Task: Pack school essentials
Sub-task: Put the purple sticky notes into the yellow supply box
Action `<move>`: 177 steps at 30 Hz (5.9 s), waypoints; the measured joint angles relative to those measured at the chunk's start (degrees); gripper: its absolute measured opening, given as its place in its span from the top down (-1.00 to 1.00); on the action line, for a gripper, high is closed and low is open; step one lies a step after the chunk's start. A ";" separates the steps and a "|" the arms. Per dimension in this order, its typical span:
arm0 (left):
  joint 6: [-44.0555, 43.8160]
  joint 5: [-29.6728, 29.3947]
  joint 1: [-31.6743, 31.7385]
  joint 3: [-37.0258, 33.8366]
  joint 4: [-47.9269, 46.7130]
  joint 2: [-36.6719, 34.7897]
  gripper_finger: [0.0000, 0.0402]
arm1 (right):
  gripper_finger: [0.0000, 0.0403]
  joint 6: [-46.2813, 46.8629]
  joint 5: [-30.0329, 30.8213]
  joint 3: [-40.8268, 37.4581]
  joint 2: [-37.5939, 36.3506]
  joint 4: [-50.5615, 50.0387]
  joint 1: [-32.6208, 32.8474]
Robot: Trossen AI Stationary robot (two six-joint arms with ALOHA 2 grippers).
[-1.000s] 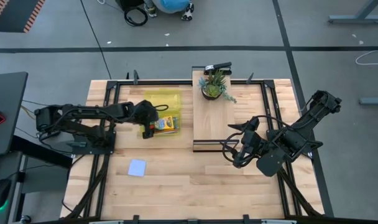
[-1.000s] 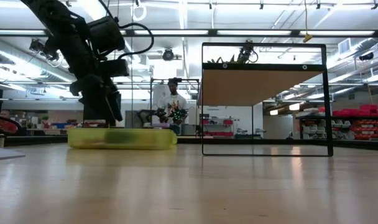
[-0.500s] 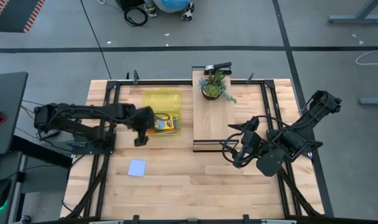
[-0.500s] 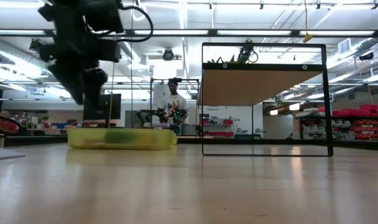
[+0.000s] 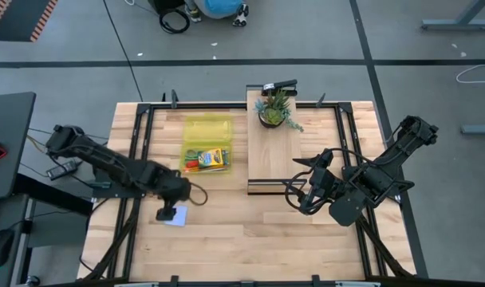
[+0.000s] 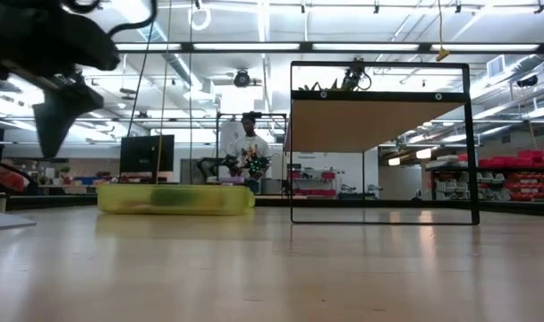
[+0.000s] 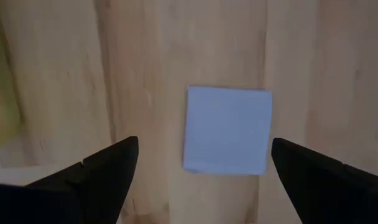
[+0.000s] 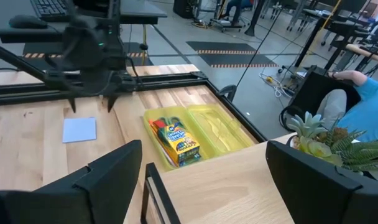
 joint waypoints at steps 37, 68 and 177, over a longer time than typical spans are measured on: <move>-11.35 -0.82 -12.58 -0.02 4.77 16.59 -0.99 | -0.74 -0.07 0.00 0.00 0.00 2.40 0.09; -18.36 -6.56 -17.20 -2.95 9.39 18.72 -0.78 | -0.74 0.15 -0.02 0.00 0.00 2.60 0.09; -21.89 -32.87 -17.59 12.04 -13.36 13.39 1.00 | -0.74 0.79 -0.02 0.00 -0.02 2.64 0.04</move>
